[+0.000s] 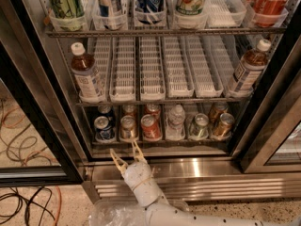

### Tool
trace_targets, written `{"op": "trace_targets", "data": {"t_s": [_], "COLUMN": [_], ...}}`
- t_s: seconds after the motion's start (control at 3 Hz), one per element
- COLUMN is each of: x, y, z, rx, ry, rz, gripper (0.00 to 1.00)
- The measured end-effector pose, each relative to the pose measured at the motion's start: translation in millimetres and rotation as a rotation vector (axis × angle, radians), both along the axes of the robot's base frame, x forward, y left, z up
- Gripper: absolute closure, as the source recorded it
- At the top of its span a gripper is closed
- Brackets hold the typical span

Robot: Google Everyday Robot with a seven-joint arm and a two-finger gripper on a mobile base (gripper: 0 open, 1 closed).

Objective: Pick orange can from bottom shelf of fridge

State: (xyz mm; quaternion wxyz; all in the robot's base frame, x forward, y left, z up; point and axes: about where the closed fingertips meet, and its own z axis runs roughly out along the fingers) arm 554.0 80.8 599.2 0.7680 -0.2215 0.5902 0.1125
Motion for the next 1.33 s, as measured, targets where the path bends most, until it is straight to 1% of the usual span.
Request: {"op": "trace_targets", "data": {"t_s": [0.33,0.67,1.0,1.33], "x": [0.2,3.5,12.9,25.3], "y": [0.1,1.0,-1.8,-7.7], "z": [0.0,-1.9,-1.5,3.8], "rx": [0.0,-0.003,0.005,0.022], "ry": [0.0,0.007,0.005,-0.01], "rz": [0.0,-0.002,-0.016,-0.042], "gripper": [0.26,0.26,0.25,0.25]}}
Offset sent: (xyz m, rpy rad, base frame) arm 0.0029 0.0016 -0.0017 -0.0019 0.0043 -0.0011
